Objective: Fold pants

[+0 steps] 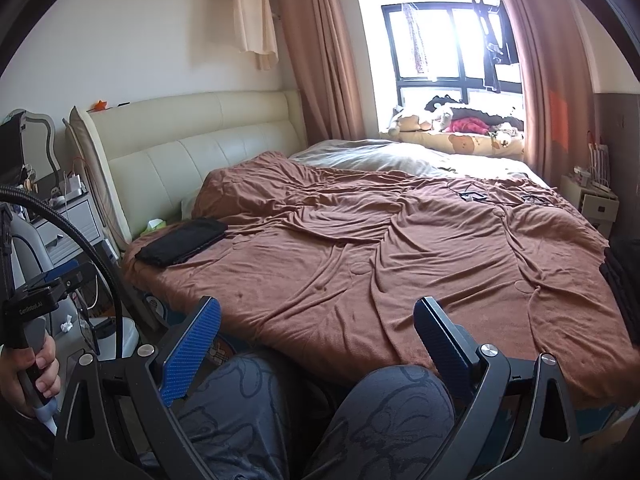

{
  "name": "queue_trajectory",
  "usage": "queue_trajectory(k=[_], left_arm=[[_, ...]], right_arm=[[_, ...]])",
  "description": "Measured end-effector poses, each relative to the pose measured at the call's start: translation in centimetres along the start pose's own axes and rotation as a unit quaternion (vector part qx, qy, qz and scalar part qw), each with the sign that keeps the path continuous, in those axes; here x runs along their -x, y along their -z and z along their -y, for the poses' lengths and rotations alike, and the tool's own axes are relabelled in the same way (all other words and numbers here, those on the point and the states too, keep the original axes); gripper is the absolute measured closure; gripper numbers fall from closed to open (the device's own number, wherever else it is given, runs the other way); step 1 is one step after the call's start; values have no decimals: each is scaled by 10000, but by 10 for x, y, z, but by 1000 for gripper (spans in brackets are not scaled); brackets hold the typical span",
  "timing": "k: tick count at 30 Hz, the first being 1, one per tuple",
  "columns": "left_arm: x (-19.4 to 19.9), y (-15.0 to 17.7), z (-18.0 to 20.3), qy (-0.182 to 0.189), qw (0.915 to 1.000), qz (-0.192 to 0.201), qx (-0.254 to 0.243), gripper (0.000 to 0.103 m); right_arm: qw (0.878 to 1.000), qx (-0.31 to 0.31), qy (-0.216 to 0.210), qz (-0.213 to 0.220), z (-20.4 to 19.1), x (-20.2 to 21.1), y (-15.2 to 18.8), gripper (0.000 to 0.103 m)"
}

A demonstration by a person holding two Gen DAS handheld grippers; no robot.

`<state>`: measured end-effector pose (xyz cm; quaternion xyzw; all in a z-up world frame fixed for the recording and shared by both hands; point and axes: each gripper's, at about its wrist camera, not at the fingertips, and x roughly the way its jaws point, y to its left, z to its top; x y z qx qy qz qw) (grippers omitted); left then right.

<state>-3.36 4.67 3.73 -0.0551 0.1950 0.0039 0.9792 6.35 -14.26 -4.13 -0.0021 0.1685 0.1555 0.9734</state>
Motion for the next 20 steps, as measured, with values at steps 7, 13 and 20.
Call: queue_trajectory(k=[7,13,20], left_arm=[[13,1,4,-104,9998,155,6,1],[20,3,4,0,9998,191,33,1],[37,7,3,52,9994,351,3,1]], right_arm=[[10000,53,62,-6,-4,6,2,6],[9999,113,102,15,-8,14,2,6],[9998,139,131,-2,-15,19,4,6]])
